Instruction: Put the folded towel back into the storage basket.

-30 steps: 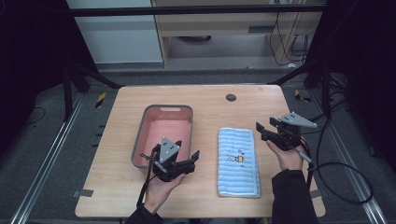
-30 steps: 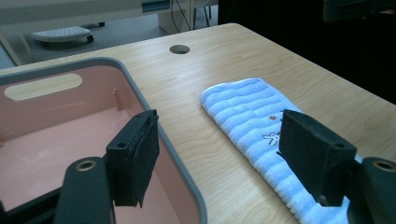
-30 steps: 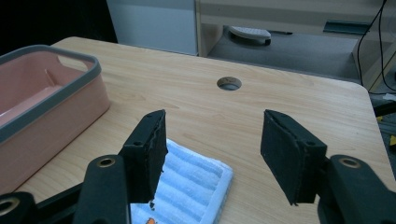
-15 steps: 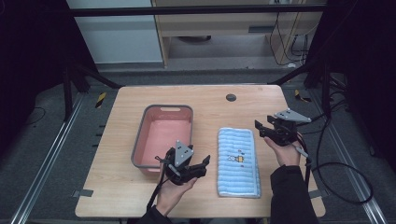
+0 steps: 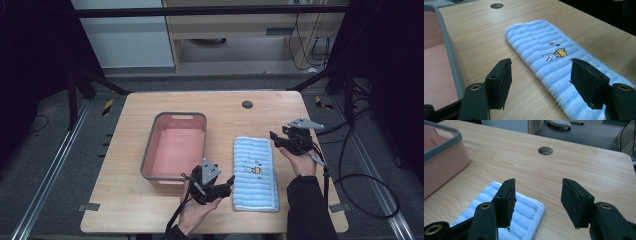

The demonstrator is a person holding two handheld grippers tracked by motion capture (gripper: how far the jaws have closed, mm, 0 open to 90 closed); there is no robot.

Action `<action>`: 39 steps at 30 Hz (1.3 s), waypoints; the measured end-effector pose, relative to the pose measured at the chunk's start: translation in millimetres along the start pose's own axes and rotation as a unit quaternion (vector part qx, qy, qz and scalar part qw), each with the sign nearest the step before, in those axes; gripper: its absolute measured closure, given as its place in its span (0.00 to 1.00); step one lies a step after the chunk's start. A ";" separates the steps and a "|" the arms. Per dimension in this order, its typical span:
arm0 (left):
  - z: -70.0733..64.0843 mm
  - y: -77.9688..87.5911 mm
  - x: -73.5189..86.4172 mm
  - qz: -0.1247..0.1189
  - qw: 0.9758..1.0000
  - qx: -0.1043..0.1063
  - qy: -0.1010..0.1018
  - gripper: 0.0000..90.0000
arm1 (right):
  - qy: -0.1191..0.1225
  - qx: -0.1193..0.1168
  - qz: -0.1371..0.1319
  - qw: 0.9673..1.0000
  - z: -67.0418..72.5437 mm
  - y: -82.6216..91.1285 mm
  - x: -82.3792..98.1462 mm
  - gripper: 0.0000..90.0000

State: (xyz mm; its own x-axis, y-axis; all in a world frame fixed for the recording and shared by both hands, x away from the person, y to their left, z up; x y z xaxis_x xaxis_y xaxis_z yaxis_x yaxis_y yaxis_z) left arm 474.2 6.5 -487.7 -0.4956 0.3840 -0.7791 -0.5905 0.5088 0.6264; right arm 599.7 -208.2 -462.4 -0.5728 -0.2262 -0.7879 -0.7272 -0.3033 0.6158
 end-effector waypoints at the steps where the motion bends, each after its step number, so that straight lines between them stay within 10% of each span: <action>1: -0.6 -1.6 1.3 0.001 1.000 0.000 -0.001 0.37 | 0.000 0.000 0.002 1.000 -0.2 -1.7 1.4 0.50; 39: -23.3 -53.9 45.6 0.071 0.997 0.027 -0.001 0.48 | 0.004 -0.011 0.076 0.997 0.4 -62.9 45.8 0.54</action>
State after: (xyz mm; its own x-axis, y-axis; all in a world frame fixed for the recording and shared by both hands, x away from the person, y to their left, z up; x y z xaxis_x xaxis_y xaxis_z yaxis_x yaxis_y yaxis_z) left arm 468.6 -21.4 -556.4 -0.5704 0.4559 -0.6832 -0.4803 0.4896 0.7277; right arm 619.0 -199.1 -537.3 -0.6735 -0.2781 -0.6849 -0.6230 -0.2853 0.7284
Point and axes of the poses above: each handheld gripper's, and its own axes: y roughly backward along the jaws, x roughly out of its underside, z roughly to its left, the point moved 9 cm from there along -y, roughly forward along the jaws, and after that the axes turned 8 degrees about z, right-handed, at the moved point
